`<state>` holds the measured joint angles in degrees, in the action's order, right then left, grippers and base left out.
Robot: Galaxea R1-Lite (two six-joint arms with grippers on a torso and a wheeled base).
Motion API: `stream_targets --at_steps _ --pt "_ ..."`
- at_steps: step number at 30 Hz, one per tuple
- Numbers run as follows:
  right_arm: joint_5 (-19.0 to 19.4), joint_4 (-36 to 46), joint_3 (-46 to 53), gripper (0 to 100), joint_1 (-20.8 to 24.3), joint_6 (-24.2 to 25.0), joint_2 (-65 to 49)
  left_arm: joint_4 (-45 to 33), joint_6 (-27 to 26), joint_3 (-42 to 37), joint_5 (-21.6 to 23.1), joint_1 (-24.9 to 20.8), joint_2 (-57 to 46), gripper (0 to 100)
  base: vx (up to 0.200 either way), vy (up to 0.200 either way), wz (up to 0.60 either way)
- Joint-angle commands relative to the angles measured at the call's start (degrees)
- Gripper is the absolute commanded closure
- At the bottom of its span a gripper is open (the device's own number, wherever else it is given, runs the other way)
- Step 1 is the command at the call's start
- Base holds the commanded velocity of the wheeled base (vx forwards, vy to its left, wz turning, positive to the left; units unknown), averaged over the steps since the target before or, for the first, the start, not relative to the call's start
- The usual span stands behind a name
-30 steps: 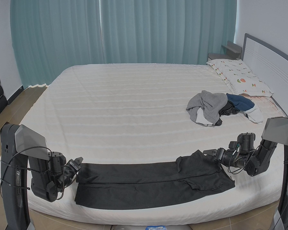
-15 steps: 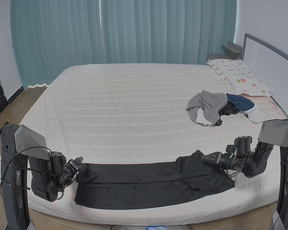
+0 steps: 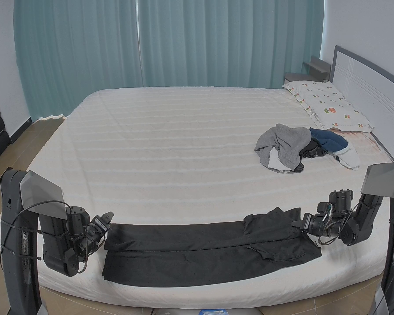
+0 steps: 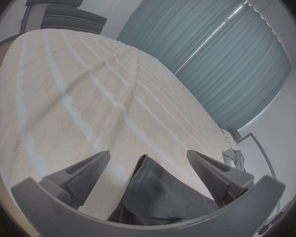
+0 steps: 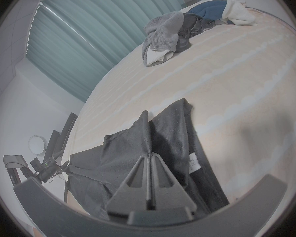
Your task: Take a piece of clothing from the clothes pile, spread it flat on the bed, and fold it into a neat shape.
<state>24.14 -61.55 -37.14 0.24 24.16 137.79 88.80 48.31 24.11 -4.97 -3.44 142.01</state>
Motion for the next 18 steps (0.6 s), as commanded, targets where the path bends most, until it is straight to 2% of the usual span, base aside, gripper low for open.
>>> stream_targets --at_steps 1,7,18 --pt "0.0 -0.1 2.3 100 -0.8 -0.4 -2.3 0.4 -0.1 -0.2 0.0 0.1 0.2 0 0.0 0.0 0.0" --pt "0.1 -0.8 5.9 100 -0.8 -5.4 -2.3 0.4 -0.1 -0.3 0.0 0.0 0.2 0 0.0 0.0 0.0" --pt "-0.4 -0.8 7.9 100 -1.0 -9.0 -2.8 0.5 0.1 -2.1 0.0 0.2 -0.2 0 0.0 0.0 0.0"
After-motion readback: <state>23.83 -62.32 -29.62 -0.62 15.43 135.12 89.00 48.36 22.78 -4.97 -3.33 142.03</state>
